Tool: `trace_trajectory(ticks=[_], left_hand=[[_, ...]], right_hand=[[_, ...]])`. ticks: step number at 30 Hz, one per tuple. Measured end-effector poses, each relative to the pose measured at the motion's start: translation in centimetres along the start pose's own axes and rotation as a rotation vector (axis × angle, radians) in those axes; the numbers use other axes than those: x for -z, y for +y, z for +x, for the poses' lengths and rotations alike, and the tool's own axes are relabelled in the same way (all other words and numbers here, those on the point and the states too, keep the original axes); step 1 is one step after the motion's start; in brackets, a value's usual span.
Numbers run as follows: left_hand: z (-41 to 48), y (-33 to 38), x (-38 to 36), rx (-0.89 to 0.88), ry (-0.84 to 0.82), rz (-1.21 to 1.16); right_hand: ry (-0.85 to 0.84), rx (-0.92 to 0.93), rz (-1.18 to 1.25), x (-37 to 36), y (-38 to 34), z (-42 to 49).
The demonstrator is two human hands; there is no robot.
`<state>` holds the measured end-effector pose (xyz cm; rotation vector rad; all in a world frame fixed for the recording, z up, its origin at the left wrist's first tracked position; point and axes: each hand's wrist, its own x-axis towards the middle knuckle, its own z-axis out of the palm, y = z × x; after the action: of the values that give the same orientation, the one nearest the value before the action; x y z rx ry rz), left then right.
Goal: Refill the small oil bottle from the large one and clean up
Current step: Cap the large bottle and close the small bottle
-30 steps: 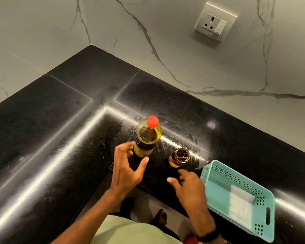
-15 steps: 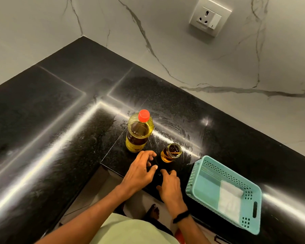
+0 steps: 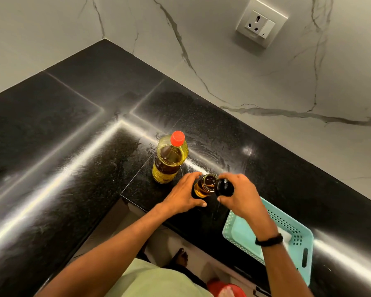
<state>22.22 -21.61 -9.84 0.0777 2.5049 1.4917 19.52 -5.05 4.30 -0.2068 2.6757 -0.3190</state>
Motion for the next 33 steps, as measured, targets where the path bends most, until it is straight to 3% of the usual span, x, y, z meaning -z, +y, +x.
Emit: trace_trajectory(ticks=[12, 23, 29, 33], left_hand=[[1.9, 1.2, 0.6, -0.057, 0.024, -0.077], [2.2, 0.8, 0.1, -0.056, 0.038, -0.068], [2.3, 0.6, 0.0, -0.039, 0.053, -0.086], [2.2, 0.5, -0.1, -0.044, 0.045, -0.070]], right_hand=[[-0.061, 0.210, -0.245, -1.0, -2.3, 3.8], [-0.081, 0.067, -0.214, -1.7, -2.3, 4.3], [-0.099, 0.146, -0.255, -1.9, -2.3, 3.7], [-0.100, 0.050, -0.260, -1.7, -2.3, 4.0]])
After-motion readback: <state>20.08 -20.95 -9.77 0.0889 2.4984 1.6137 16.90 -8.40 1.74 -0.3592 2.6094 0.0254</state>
